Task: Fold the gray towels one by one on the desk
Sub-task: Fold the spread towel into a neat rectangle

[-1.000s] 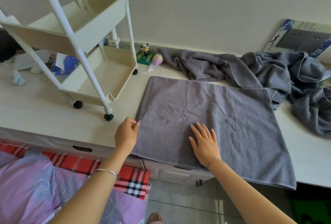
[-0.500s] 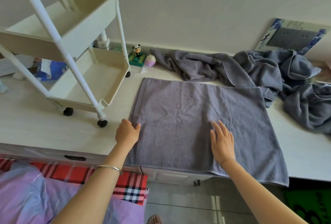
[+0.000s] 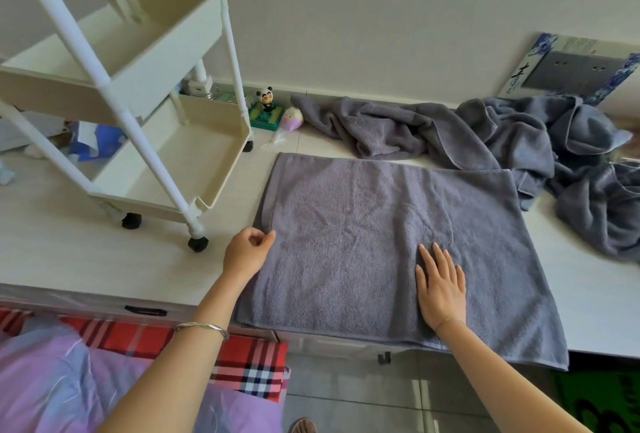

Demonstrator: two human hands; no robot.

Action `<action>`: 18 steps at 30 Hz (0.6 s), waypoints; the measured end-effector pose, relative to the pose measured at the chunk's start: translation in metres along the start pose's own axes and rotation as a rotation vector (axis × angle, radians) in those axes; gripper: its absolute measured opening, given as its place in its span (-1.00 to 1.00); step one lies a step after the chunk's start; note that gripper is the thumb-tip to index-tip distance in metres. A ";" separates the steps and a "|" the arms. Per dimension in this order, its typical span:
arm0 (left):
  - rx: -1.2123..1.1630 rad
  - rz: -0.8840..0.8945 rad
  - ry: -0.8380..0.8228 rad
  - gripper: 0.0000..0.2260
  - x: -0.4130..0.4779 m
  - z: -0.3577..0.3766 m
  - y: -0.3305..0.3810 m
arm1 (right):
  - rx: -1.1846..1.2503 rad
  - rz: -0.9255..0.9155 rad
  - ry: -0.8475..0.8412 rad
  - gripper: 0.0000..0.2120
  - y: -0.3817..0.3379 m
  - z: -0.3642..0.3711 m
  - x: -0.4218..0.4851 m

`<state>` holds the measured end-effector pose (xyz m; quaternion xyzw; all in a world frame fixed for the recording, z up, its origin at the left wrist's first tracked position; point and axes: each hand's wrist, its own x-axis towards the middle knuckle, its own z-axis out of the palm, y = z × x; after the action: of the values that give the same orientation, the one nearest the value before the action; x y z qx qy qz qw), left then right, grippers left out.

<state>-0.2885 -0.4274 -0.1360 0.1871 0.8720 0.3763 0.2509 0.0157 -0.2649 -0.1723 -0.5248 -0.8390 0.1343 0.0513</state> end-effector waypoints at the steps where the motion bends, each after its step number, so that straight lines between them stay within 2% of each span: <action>1: -0.039 0.013 -0.016 -0.77 0.001 0.001 0.000 | 0.000 0.002 0.005 -0.43 0.000 0.000 0.000; 4: -0.129 -0.002 -0.063 -0.69 -0.002 0.004 0.005 | 0.004 0.005 0.022 -0.46 0.001 0.000 0.001; 7: -0.158 0.001 0.010 -0.53 -0.004 0.004 0.000 | 0.001 0.012 0.018 -0.52 0.000 0.000 0.000; 10: -0.061 0.061 0.022 -0.67 0.001 0.004 -0.009 | 0.012 0.017 0.012 -0.43 -0.002 0.000 0.000; 14: 0.016 0.176 0.134 -0.63 0.005 -0.006 -0.013 | 0.013 0.015 0.007 -0.38 -0.002 0.001 0.000; 18: 0.213 0.138 0.168 -0.69 0.000 -0.005 -0.022 | -0.006 -0.022 0.005 -0.33 -0.002 0.001 -0.002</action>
<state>-0.2943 -0.4448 -0.1497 0.2400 0.9100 0.3122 0.1293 0.0145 -0.2677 -0.1725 -0.5162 -0.8449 0.1300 0.0532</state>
